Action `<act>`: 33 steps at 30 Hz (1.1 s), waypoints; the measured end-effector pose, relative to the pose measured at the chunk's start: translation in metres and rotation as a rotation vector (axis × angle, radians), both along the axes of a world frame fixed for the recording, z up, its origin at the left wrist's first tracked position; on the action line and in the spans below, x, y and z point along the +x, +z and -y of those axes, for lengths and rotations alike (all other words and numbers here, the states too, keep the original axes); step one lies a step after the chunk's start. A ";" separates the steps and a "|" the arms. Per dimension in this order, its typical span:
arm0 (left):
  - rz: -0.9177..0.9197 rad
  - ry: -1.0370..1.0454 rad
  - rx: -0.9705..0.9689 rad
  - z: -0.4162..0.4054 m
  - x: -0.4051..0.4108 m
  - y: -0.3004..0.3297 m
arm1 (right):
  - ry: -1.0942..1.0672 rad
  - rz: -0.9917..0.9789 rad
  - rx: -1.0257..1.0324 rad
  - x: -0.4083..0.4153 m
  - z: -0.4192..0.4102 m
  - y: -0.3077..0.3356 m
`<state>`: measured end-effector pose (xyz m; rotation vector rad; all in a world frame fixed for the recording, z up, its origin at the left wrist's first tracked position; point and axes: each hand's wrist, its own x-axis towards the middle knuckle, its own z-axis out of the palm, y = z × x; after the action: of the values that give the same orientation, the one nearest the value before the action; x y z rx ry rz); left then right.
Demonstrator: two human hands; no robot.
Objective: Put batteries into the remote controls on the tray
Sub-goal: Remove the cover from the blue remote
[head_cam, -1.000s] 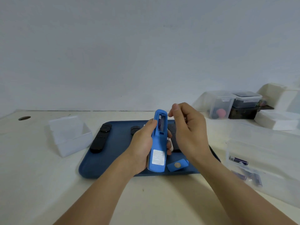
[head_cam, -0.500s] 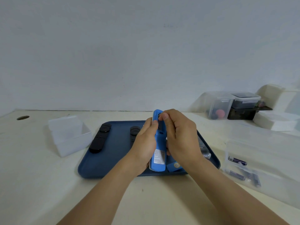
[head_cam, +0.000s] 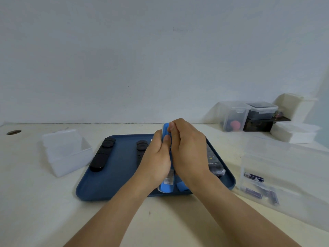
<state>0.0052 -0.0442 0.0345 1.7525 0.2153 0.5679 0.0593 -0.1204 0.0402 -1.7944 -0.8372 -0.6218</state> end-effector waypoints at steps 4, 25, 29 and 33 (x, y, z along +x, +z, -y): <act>-0.006 -0.009 -0.004 -0.001 -0.001 0.000 | 0.034 -0.048 0.026 0.004 -0.003 -0.002; -0.067 -0.010 -0.046 -0.003 0.000 -0.001 | 0.232 -0.483 0.187 0.018 -0.003 -0.006; -0.058 0.043 0.002 -0.004 0.001 -0.003 | 0.142 -0.503 0.152 0.019 -0.003 -0.007; -0.035 0.062 0.013 -0.005 0.003 -0.003 | 0.176 -0.688 0.238 0.014 -0.006 -0.005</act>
<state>0.0083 -0.0389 0.0319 1.7742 0.2918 0.5844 0.0733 -0.1145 0.0356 -1.5397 -0.4160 0.0303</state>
